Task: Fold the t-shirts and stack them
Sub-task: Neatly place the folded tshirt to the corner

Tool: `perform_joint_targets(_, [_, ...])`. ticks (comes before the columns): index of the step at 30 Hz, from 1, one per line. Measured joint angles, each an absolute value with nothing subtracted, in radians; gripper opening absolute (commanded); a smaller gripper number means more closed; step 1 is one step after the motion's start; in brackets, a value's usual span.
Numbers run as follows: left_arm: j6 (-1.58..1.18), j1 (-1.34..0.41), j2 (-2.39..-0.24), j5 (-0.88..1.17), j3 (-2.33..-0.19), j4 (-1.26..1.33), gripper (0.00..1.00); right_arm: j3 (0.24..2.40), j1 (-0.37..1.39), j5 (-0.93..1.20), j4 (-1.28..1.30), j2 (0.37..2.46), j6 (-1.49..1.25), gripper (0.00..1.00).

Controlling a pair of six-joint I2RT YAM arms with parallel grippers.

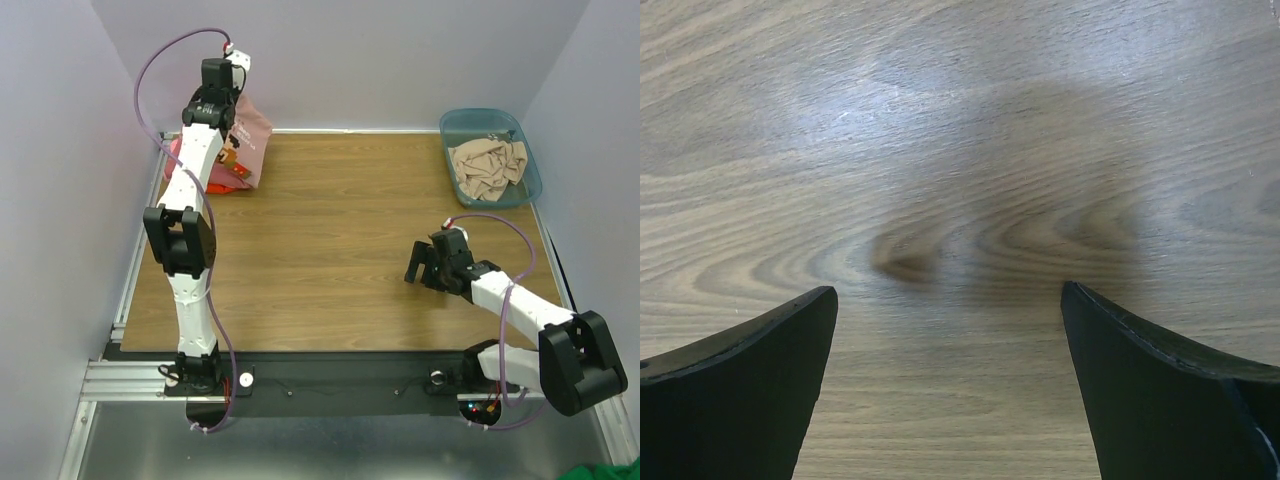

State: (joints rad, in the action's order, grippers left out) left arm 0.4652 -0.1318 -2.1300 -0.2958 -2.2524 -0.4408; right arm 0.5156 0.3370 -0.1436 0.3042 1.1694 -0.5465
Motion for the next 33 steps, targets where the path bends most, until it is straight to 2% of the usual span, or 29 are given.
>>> perform_joint_targets(16, [0.466,-0.106,-2.101,-0.286,-2.251,-0.434,0.00,0.527,0.337,-0.150,0.303,1.187,-0.550,1.00])
perform_joint_targets(23, [0.470,-0.047,-2.185,-0.290,-2.252,-0.364,0.00,0.550,0.337,-0.151,0.309,1.221,-0.554,1.00])
perform_joint_targets(24, [0.470,-0.042,-2.197,-0.291,-2.252,-0.360,0.10,0.555,0.337,-0.152,0.310,1.227,-0.554,1.00])
perform_joint_targets(26, [0.471,-0.023,-2.247,-0.297,-2.252,-0.348,0.20,0.564,0.337,-0.154,0.311,1.239,-0.554,1.00])
perform_joint_targets(27, [0.470,-0.016,-2.270,-0.307,-2.252,-0.343,0.31,0.568,0.337,-0.154,0.313,1.245,-0.554,1.00])
perform_joint_targets(28, [0.469,-0.009,-2.287,-0.315,-2.252,-0.340,0.70,0.575,0.337,-0.154,0.314,1.253,-0.554,1.00])
perform_joint_targets(29, [0.470,-0.001,-2.308,-0.334,-2.252,-0.335,0.98,0.579,0.337,-0.154,0.314,1.258,-0.554,1.00])
perform_joint_targets(33, [0.447,0.021,-2.343,-0.398,-2.252,-0.320,0.98,0.583,0.337,-0.153,0.313,1.264,-0.554,1.00])
